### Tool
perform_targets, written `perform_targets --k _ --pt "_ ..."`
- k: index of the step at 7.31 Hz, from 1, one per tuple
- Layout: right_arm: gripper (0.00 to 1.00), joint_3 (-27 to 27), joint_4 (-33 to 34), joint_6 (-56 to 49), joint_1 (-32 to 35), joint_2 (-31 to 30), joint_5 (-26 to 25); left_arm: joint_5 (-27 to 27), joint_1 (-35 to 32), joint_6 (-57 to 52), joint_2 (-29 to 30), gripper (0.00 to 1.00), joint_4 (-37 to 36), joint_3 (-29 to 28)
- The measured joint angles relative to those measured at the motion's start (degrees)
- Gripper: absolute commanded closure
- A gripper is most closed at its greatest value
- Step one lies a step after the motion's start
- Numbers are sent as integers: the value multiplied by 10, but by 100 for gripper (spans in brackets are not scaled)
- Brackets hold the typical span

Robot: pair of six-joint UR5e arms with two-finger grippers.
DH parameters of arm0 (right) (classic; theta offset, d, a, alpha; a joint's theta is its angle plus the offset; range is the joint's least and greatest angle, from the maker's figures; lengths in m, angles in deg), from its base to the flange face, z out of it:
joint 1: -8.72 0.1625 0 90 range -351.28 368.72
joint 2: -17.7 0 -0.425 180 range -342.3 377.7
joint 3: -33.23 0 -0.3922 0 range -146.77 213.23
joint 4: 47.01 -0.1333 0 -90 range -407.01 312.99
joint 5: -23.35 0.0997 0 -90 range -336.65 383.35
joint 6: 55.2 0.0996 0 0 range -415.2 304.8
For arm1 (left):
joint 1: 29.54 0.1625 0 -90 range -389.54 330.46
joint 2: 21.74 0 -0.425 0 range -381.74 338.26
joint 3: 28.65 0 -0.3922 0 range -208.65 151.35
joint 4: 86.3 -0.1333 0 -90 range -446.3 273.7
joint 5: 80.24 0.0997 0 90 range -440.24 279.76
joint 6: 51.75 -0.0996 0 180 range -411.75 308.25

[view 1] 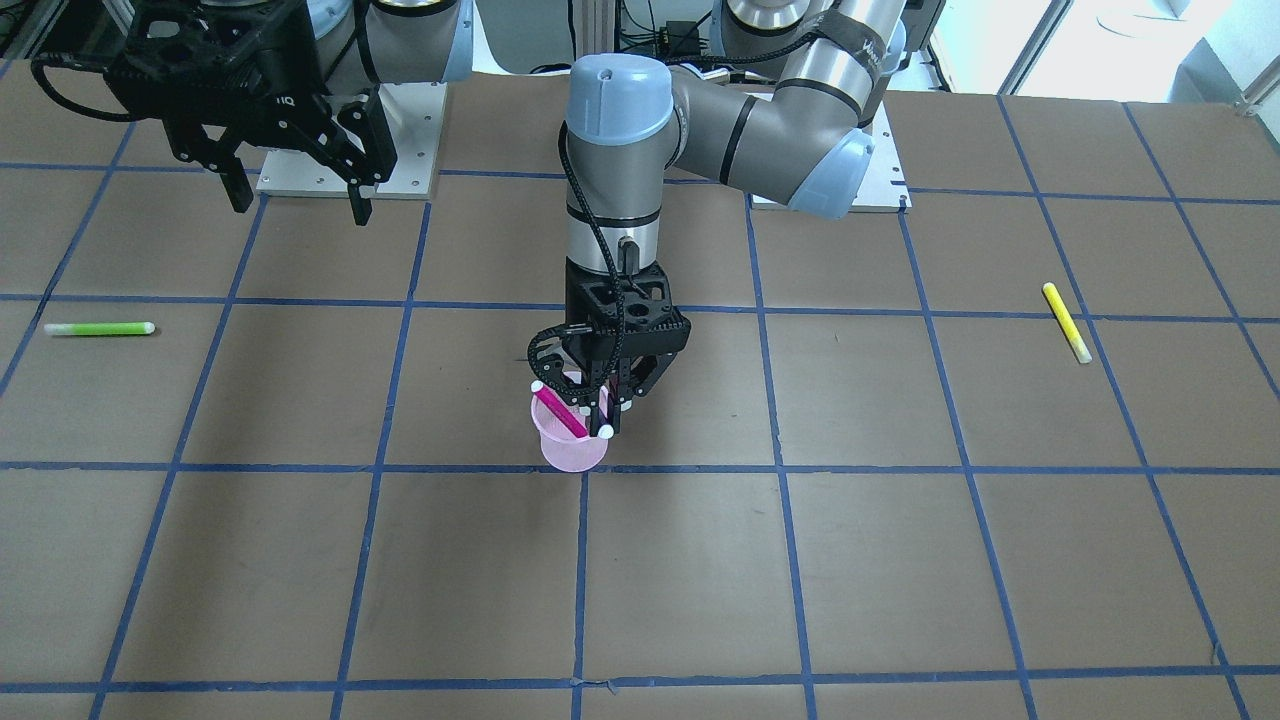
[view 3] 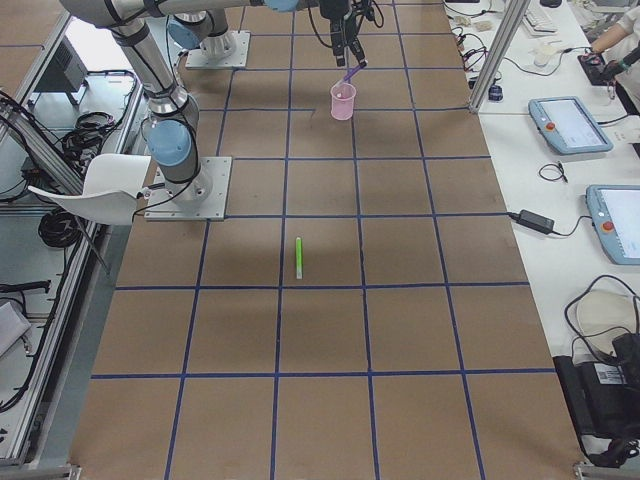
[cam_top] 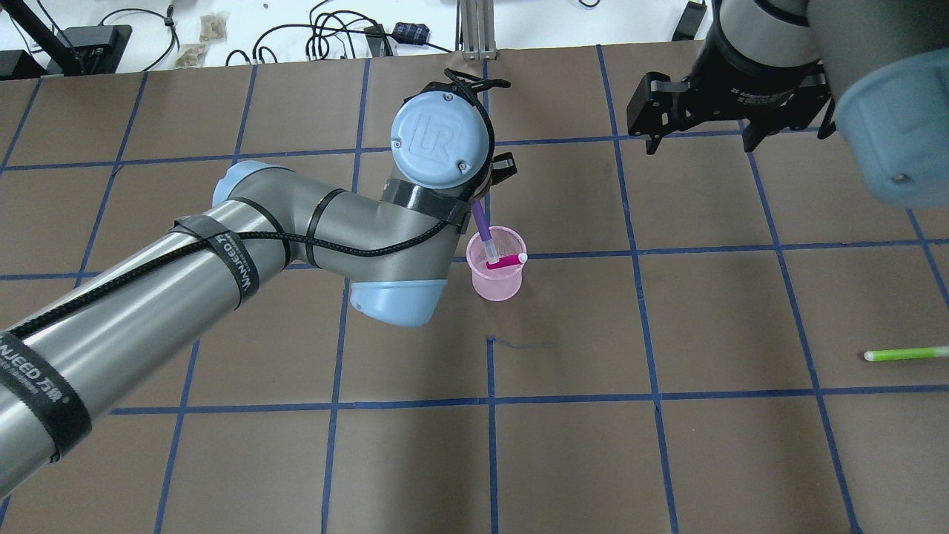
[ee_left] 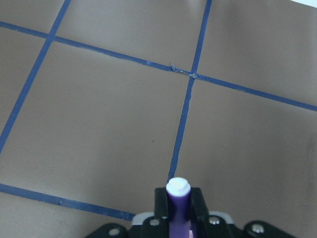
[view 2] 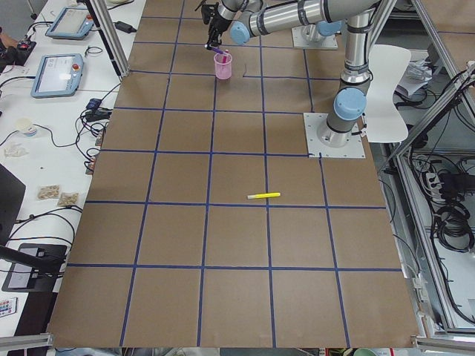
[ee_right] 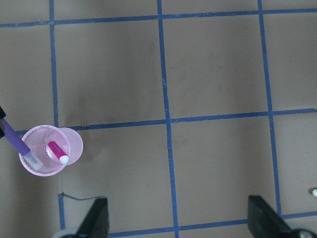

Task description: Insert purple and pink pens into pink cup

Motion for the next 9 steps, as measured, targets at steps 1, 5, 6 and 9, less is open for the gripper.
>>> perform_targets --k 1,5,6,9 --pt "0 -1 -1 32 1 0 1 0 -2 0 5 100 -9 6" --pt "0 -2 -2 52 3 0 4 1 -13 1 34 1 -61 22" --pt "0 -2 -2 52 3 0 4 0 -16 5 38 0 -63 22" --pt "0 -1 1 53 3 4 4 0 -23 13 37 0 -62 20"
